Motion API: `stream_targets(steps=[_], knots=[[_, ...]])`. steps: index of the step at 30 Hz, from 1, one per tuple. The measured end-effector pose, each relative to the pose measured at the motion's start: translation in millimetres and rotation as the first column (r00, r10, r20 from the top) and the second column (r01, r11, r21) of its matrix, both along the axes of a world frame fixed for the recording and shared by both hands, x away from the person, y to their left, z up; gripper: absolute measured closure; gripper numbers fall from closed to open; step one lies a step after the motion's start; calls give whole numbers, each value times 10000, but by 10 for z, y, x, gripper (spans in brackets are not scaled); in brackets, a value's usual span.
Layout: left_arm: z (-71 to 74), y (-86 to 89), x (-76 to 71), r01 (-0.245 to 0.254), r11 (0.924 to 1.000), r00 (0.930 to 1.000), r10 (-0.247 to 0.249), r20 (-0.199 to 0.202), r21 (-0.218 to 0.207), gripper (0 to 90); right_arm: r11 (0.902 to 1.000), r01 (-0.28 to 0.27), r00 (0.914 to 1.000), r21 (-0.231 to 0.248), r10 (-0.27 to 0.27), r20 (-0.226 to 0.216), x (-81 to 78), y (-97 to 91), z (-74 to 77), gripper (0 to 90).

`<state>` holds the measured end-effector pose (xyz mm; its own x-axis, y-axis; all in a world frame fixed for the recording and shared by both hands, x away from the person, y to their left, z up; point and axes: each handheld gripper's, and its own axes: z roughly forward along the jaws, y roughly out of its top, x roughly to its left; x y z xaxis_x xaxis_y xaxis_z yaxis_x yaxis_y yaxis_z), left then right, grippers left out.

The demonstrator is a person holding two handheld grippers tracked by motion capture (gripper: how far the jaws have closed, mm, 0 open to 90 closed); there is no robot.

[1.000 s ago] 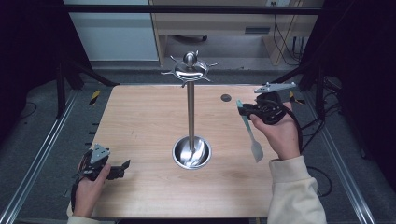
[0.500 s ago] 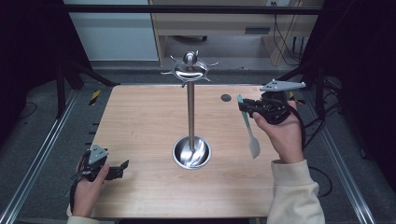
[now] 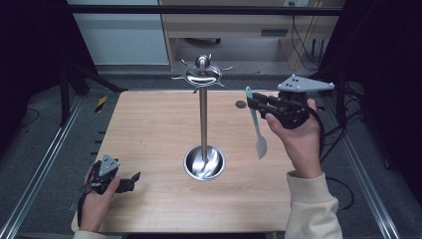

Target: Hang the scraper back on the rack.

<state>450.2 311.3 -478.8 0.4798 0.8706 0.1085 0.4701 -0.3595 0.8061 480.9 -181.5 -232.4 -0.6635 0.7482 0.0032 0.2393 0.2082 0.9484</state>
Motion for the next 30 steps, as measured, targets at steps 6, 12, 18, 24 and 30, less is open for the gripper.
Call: stream_targets(steps=[6, 12, 18, 24, 30], knots=[[-12, 13, 1, -87, 10000, 10000, 86, -46, -15, 28, 9982, -175, 9987, 579, 148, 478, -84, -67, 170, 744], [-1, 19, 3, -64, 9999, 10000, 63, -73, -81, 28, 9977, -285, 9972, 611, 242, 710, -234, -8, 184, 744], [14, 38, -4, -67, 9998, 10000, 67, 8, -179, 28, 9965, -551, 9931, 629, 482, 1068, -339, 90, 244, 744], [15, 31, 4, -48, 9998, 10000, 49, 15, -181, 28, 9945, -820, 9872, 656, 721, 1421, -395, 211, 276, 743], [11, 25, 3, -21, 9999, 10000, 20, -38, -131, 28, 9942, -885, 9840, 604, 778, 1606, -433, 346, 296, 743]])
